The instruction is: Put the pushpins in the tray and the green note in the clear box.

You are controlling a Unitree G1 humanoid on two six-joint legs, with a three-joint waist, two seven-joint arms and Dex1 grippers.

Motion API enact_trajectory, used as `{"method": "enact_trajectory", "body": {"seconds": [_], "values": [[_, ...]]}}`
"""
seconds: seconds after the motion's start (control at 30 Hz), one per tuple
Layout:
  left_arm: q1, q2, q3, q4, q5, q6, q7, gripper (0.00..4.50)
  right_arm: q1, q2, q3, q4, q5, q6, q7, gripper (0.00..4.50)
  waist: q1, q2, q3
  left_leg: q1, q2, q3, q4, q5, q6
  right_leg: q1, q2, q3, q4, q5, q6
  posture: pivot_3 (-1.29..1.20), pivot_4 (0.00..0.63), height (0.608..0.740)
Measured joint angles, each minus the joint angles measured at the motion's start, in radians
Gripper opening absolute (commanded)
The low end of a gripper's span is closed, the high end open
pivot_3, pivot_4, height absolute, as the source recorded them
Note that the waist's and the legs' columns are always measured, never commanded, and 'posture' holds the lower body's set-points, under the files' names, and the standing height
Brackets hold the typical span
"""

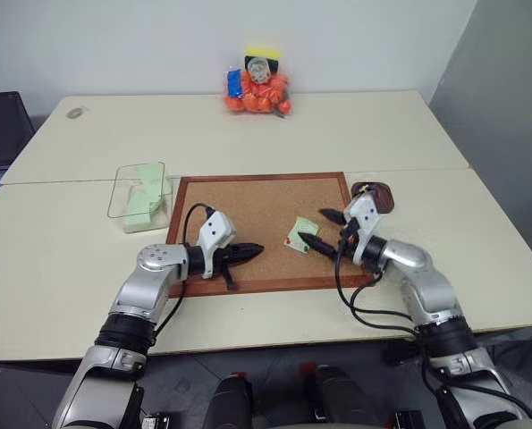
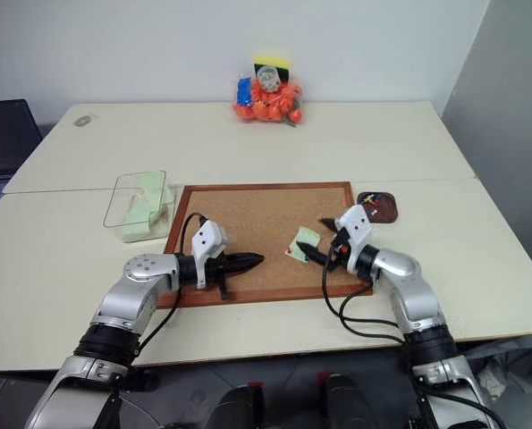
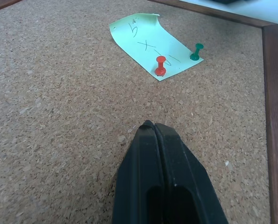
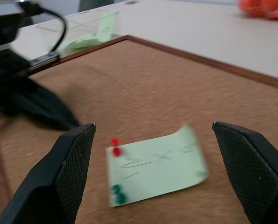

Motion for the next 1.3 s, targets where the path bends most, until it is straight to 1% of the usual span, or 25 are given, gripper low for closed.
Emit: {"method": "enact_trajectory", "body": {"seconds": [0.23, 0.53, 0.63, 0.7, 0.77, 0.8, 0.87, 0.97, 1.03, 1.07, 1.23, 1.27, 1.3], "values": [[0.000, 0.001, 0.001, -0.001, 0.000, 0.000, 0.000, 0.00, -0.005, 0.024, 0.069, 0.001, -0.040, 0.004, 0.002, 4.24, 0.001, 0.000, 0.000, 0.000, 0.000, 0.000, 0.000, 0.000, 0.000, 0.000, 0.000, 0.000, 0.000, 0.000, 0.000, 0.00, 0.150, 0.740], [0.009, 0.004, 0.001, -0.010, 0.000, 0.000, 0.001, 0.00, 0.002, -0.033, 0.070, 0.034, -0.064, -0.010, 0.038, 4.24, 0.000, 0.000, 0.000, 0.000, 0.000, 0.000, 0.000, 0.000, 0.000, 0.000, 0.000, 0.000, 0.000, 0.000, 0.000, 0.00, 0.150, 0.740], [0.012, 0.004, 0.001, -0.012, 0.000, 0.000, 0.000, 0.00, 0.007, -0.042, 0.068, 0.042, -0.065, -0.014, 0.041, 3.74, 0.000, 0.000, 0.000, 0.000, 0.000, 0.000, 0.000, 0.000, 0.000, 0.000, 0.000, 0.000, 0.000, 0.000, 0.000, 0.00, 0.150, 0.740], [0.012, 0.004, 0.001, -0.012, 0.000, 0.000, 0.000, 0.00, 0.011, -0.040, 0.068, 0.047, -0.065, -0.016, 0.041, 3.28, 0.000, 0.000, 0.000, 0.000, 0.000, 0.000, 0.000, 0.000, 0.000, 0.000, 0.000, 0.000, 0.000, 0.000, 0.000, 0.00, 0.150, 0.740], [0.007, 0.004, 0.001, -0.011, 0.000, 0.000, 0.000, 0.00, 0.010, -0.034, 0.068, 0.058, -0.065, -0.017, 0.040, 2.94, 0.000, 0.000, 0.000, 0.000, 0.000, 0.000, 0.000, 0.000, 0.000, 0.000, 0.001, 0.000, 0.000, 0.000, 0.000, 0.00, 0.150, 0.740], [0.006, 0.005, 0.001, -0.011, 0.000, 0.000, -0.001, 0.00, 0.010, -0.029, 0.067, 0.061, -0.065, -0.019, 0.040, 2.66, 0.000, 0.000, 0.000, 0.000, 0.001, 0.000, 0.000, 0.000, 0.000, 0.000, 0.001, 0.000, 0.000, 0.000, 0.000, 0.00, 0.150, 0.740], [0.005, 0.005, 0.000, -0.009, 0.000, 0.000, -0.002, 0.00, 0.008, -0.023, 0.065, 0.067, -0.066, -0.022, 0.040, 2.34, 0.000, 0.000, 0.000, 0.000, 0.001, 0.000, 0.000, 0.000, 0.000, 0.000, 0.001, 0.000, 0.000, 0.000, 0.000, 0.00, 0.150, 0.740], [0.004, 0.005, 0.000, -0.009, 0.000, 0.000, -0.002, 0.00, 0.003, -0.012, 0.065, 0.080, -0.076, -0.034, 0.039, 1.61, 0.000, 0.000, 0.000, 0.000, 0.001, 0.000, 0.000, 0.000, 0.000, 0.000, 0.001, 0.000, 0.000, 0.000, 0.000, 0.00, 0.150, 0.740], [0.004, 0.005, 0.000, -0.008, 0.000, 0.000, -0.002, 0.00, -0.001, -0.009, 0.065, 0.087, -0.083, -0.041, 0.040, 1.23, 0.000, 0.000, 0.000, 0.000, 0.001, 0.000, 0.000, 0.000, 0.000, 0.000, 0.001, 0.000, 0.000, 0.000, 0.000, 0.00, 0.150, 0.740], [0.004, 0.005, 0.000, -0.008, 0.000, 0.001, -0.002, 0.00, -0.004, -0.005, 0.064, 0.094, -0.084, -0.045, 0.039, 1.10, 0.000, 0.000, 0.000, 0.000, 0.001, 0.000, 0.000, 0.000, 0.000, 0.000, 0.001, 0.000, 0.000, 0.000, 0.000, 0.00, 0.150, 0.740], [0.004, 0.005, 0.000, -0.007, 0.001, 0.003, -0.002, 0.00, -0.009, 0.005, 0.061, 0.116, -0.086, -0.068, 0.037, 0.18, -0.001, -0.001, -0.001, 0.001, 0.001, 0.000, 0.000, 0.000, 0.000, 0.000, 0.001, 0.000, 0.000, 0.000, 0.000, 0.00, 0.150, 0.740], [0.004, 0.005, 0.000, -0.008, 0.001, 0.003, -0.001, 0.00, -0.010, 0.006, 0.059, 0.118, -0.086, -0.070, 0.036, 0.04, -0.001, -0.001, -0.001, 0.001, 0.001, 0.000, 0.000, 0.000, 0.000, 0.000, 0.001, 0.000, 0.000, 0.000, 0.000, 0.00, 0.150, 0.740], [0.004, 0.005, 0.000, -0.008, 0.001, 0.003, -0.001, 0.00, -0.010, 0.006, 0.057, 0.120, -0.086, -0.071, 0.035, 0.04, -0.001, -0.001, -0.001, 0.001, 0.001, 0.000, 0.000, 0.000, 0.000, 0.000, 0.001, 0.000, 0.000, 0.000, 0.000, 0.00, 0.150, 0.740]]}}
